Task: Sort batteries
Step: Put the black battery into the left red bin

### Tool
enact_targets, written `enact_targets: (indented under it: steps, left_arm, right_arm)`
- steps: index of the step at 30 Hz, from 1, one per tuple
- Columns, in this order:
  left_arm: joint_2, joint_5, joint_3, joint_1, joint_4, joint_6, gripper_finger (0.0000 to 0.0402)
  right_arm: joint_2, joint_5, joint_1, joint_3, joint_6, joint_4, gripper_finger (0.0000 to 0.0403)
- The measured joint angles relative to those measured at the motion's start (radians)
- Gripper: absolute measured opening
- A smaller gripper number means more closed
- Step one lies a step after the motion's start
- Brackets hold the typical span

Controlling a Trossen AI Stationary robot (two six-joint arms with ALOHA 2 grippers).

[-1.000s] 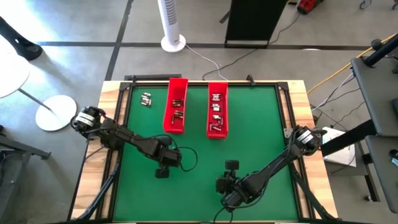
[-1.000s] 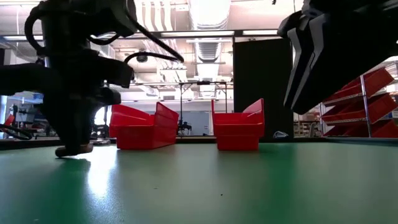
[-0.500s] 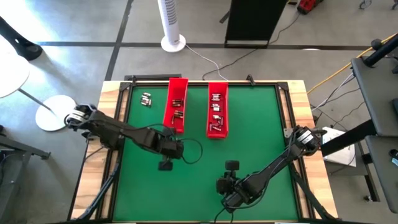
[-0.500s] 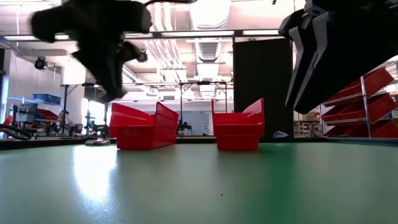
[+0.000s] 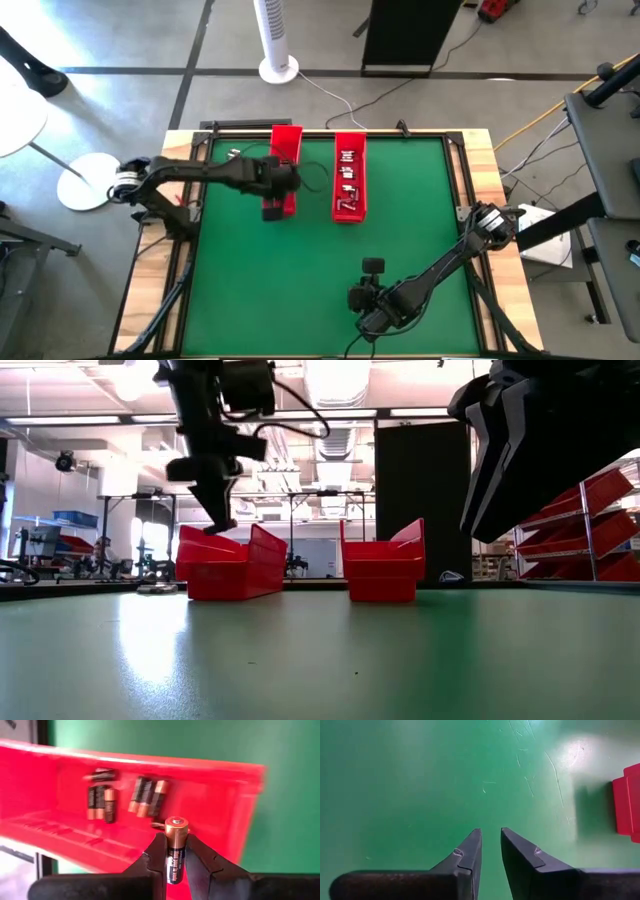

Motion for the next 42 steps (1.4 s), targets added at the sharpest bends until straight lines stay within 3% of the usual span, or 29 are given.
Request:
enact_targets:
  steps: [5, 12, 31, 42]
  left_arm:
    - [0.000, 0.000, -0.002, 0.082, 0.060, 0.047, 0.0026]
    - [0.015, 0.004, -0.002, 0.115, 0.144, 0.088, 0.0027]
    - [0.248, 0.014, 0.004, 0.127, 0.149, 0.105, 0.0027]
    - [0.295, 0.008, 0.007, 0.126, 0.167, 0.089, 0.0029]
  right_arm:
    - [0.000, 0.000, 0.000, 0.000, -0.013, 0.001, 0.0077]
    - [0.000, 0.000, 0.000, 0.000, -0.017, 0.003, 0.0089]
    - [0.000, -0.003, 0.000, -0.005, -0.006, 0.003, 0.0063]
    - [0.000, -0.003, 0.000, -0.006, 0.007, 0.002, 0.0084]
